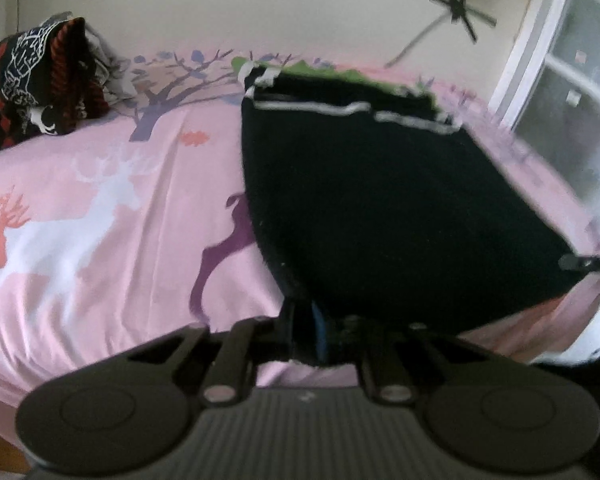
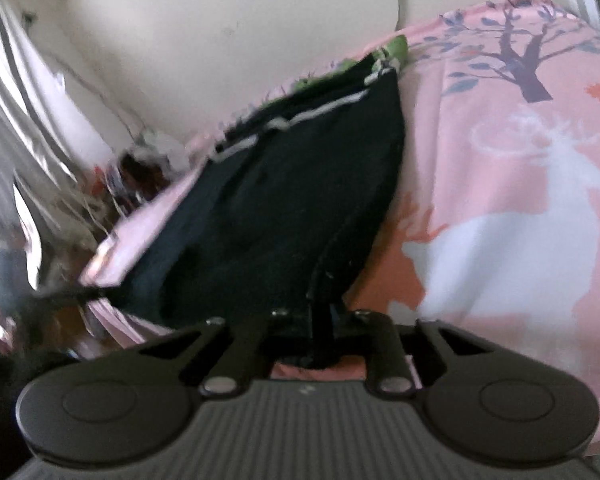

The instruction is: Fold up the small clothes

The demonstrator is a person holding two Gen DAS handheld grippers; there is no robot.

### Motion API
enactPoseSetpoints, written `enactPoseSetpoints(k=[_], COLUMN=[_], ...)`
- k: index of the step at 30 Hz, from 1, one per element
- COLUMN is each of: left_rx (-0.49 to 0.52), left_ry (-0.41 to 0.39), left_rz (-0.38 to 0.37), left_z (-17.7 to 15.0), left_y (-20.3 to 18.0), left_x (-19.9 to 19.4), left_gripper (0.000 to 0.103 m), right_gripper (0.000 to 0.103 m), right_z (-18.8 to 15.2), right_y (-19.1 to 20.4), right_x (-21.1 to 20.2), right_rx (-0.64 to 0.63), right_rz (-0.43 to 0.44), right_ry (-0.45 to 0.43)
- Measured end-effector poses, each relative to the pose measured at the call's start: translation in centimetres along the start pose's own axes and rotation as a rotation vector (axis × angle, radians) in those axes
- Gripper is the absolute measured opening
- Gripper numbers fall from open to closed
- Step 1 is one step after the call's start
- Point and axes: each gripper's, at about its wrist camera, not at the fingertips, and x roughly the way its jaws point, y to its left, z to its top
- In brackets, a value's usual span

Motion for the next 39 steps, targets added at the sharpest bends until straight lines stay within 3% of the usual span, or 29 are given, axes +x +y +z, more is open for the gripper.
enactPoseSetpoints(k=[4,9,14,16,17,18,20,21,22,24,26,28,29,30,35,39], left_rx=[-0.094,-0.235,-0.298,-0.325,-0.321,-0.318,-0.303,-0.293,-0.292,-0.286,-0.269,-0.223,-0.198,-0.171,-0.145,-0.132], left_ry=[-0.079,-0.165,-0.198,-0.188,-0.175,-0.160,-0.139,-0.134,-0.131,-0.106,-0.075,-0.043,-0.032,-0.016,0.001,0.043], left_rz=[-0.082,-0.154,-0.124,-0.045,0.007,0.053,0.052,0.045,0.056,0.051,0.022,0.025,0.030,0.032,-0.010,-0.028], left_z=[2.8,8.0,15.7,18.8,19.7,20.1,19.4,18.9,18.2,17.1,16.3,16.0,15.9,15.9,14.9,13.5], left_y=[1.7,4.4,5.5,5.7,5.7,5.7,6.0,6.3,6.6,7.0,6.8,5.8,5.3,4.7,4.5,4.8], left_x=[-1.6,-1.2,3.3,6.5,7.8,8.8,9.7,9.9,9.9,10.2,10.6,11.2,11.6,11.8,9.1,7.6], left_gripper=[0.009,0.009,0.009,0.016,0.016,0.018,0.028,0.043,0.051,0.051,0.050,0.044,0.035,0.007,0.008,0.012], right_gripper=[0.011,0.011,0.013,0.030,0.054,0.057,0.058,0.059,0.060,0.061,0.057,0.039,0.008,0.004,0.003,0.005], right_z=[3.5,9.3,16.0,18.1,18.7,18.9,18.2,17.6,16.7,15.5,14.3,13.5,13.1,12.9,10.9,8.3], right_y=[0.1,-1.2,-3.4,-4.6,-4.9,-4.9,-4.7,-4.5,-4.4,-4.3,-4.3,-3.9,-3.5,-3.2,-0.9,-1.3], right_x=[-1.2,0.9,6.7,9.5,10.7,11.4,11.3,10.8,10.2,9.7,9.9,10.2,10.5,10.6,7.3,6.1], right_rx=[0.019,0.056,0.130,0.174,0.162,0.140,0.073,0.048,0.022,-0.007,-0.019,-0.045,-0.065,-0.086,-0.154,-0.113], right_rz=[0.082,0.119,0.082,-0.012,-0.094,-0.155,-0.153,-0.147,-0.157,-0.173,-0.180,-0.183,-0.195,-0.209,-0.212,-0.236], right_ry=[-0.103,-0.181,-0.231,-0.259,-0.253,-0.238,-0.217,-0.217,-0.214,-0.191,-0.161,-0.136,-0.128,-0.124,-0.146,-0.063])
